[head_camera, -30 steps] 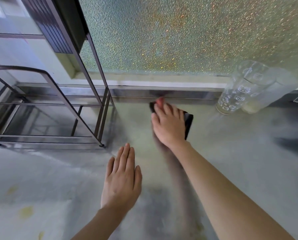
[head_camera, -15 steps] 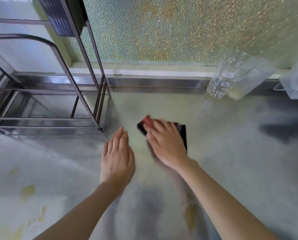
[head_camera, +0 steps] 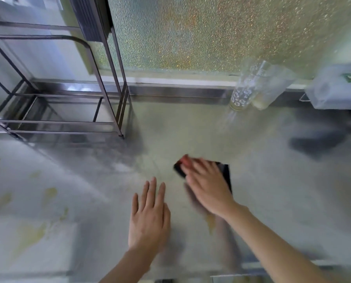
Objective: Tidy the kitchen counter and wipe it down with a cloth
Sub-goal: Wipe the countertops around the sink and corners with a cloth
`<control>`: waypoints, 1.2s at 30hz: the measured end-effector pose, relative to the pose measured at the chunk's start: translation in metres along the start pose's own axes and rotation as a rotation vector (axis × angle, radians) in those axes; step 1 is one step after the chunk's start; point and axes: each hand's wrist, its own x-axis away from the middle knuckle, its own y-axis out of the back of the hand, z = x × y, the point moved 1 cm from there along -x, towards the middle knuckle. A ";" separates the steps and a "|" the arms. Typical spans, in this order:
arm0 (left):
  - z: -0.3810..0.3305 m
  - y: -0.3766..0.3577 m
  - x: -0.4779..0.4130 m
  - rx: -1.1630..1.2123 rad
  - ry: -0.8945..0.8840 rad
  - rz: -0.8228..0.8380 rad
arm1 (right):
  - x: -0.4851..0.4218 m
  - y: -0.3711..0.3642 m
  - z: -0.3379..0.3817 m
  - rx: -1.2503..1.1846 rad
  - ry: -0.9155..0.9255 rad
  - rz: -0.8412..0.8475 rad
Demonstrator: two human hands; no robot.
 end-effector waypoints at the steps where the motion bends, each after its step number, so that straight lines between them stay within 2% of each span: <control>1: 0.000 -0.001 0.000 -0.022 0.005 -0.010 | 0.011 -0.002 0.011 -0.030 0.060 0.051; 4: -0.001 -0.002 0.001 -0.033 0.012 -0.016 | 0.030 0.004 -0.006 -0.091 0.067 0.095; 6: -0.002 -0.001 0.002 -0.011 0.007 -0.019 | 0.039 0.010 -0.037 -0.047 0.001 -0.024; 9: -0.005 0.001 0.004 0.014 0.009 -0.019 | 0.064 0.017 -0.087 -0.009 -0.377 -0.166; 11: -0.005 0.001 0.004 0.034 0.012 -0.025 | 0.077 0.012 -0.086 0.062 -0.519 -0.176; 13: -0.005 0.000 0.003 0.039 0.015 -0.031 | 0.082 0.005 -0.054 0.083 -0.450 -0.164; 17: -0.004 -0.001 0.004 0.045 0.024 -0.041 | 0.108 -0.014 0.021 -0.081 -0.124 -0.013; 20: -0.006 0.000 0.005 0.058 0.027 -0.034 | 0.131 -0.012 0.026 -0.113 -0.034 0.062; 23: -0.008 0.006 0.019 0.083 0.031 -0.030 | 0.145 -0.005 -0.014 -0.052 -0.089 0.019; 26: -0.004 0.008 0.045 0.070 0.012 -0.018 | 0.164 -0.001 -0.054 -0.020 -0.331 -0.188; 28: -0.001 0.005 0.058 0.068 0.003 -0.010 | 0.169 -0.005 -0.054 -0.017 -0.537 -0.256; 30: 0.001 0.001 0.063 0.071 0.010 -0.006 | 0.165 -0.017 -0.023 0.015 -0.639 -0.281; 34: 0.000 -0.001 0.062 0.052 0.024 -0.037 | 0.148 -0.050 0.077 -0.021 -0.453 -0.232; 36: 0.000 -0.002 0.062 0.057 0.018 -0.040 | 0.142 -0.052 0.099 -0.050 -0.315 -0.218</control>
